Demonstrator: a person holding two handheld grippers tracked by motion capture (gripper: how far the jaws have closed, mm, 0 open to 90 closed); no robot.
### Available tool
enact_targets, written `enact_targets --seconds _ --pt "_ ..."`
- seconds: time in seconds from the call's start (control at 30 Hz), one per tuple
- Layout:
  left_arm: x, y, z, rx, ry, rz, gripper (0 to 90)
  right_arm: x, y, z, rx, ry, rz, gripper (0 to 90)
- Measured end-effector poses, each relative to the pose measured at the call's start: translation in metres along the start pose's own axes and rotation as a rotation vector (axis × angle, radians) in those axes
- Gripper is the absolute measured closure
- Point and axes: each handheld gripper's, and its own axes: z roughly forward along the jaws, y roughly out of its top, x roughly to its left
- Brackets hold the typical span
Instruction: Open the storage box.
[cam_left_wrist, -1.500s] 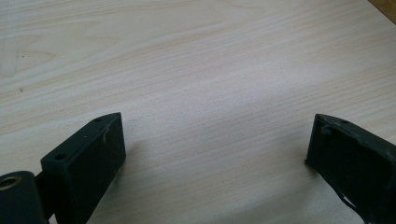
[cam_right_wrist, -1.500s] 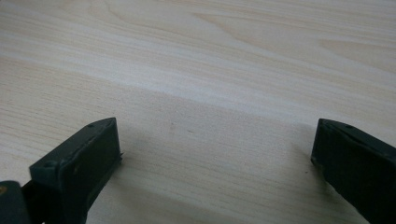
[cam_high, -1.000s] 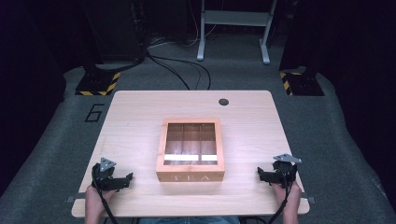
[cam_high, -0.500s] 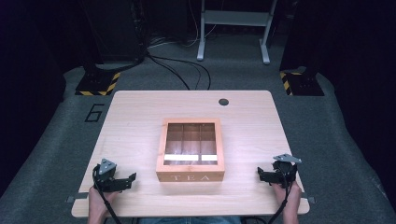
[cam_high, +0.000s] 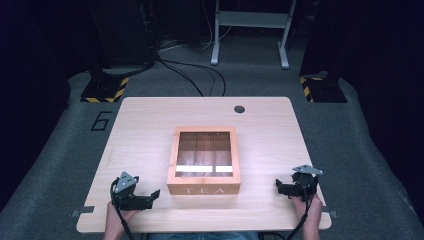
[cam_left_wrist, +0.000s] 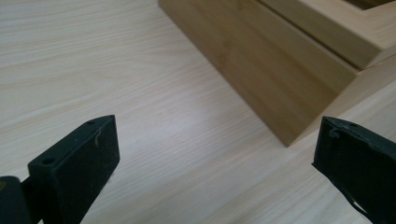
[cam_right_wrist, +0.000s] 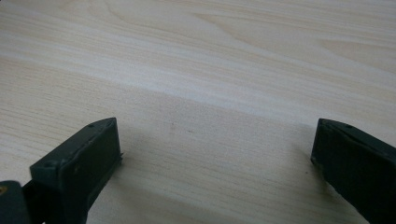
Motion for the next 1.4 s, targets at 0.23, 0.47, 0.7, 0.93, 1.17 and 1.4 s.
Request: enact_targets --seconds 0.23,0.47,0.7,0.93,1.17,1.4 --pt "-0.018 0.012 0.010 -0.025 -0.062 0.042 0.2 0.000 0.000 0.000 -0.001 0.000 0.000 0.9" --pt "-0.031 0.025 0.021 -0.036 -0.089 0.088 2.5 0.000 0.000 0.000 -0.002 -0.001 0.000 1.0" --pt "-0.038 0.029 0.029 -0.054 -0.101 0.101 7.6 0.000 0.000 0.000 -0.001 0.000 0.001 1.0" --pt "-0.042 0.029 0.031 -0.065 -0.142 0.125 15.1 0.000 0.000 0.000 0.000 0.000 0.000 1.0" --pt "-0.043 0.028 0.032 -0.059 -0.150 0.136 17.1 0.000 0.000 0.000 0.000 0.000 0.000 1.0" --pt "-0.044 0.028 0.032 -0.054 -0.139 0.143 18.1 0.000 0.000 0.000 0.000 0.000 0.001 1.0"
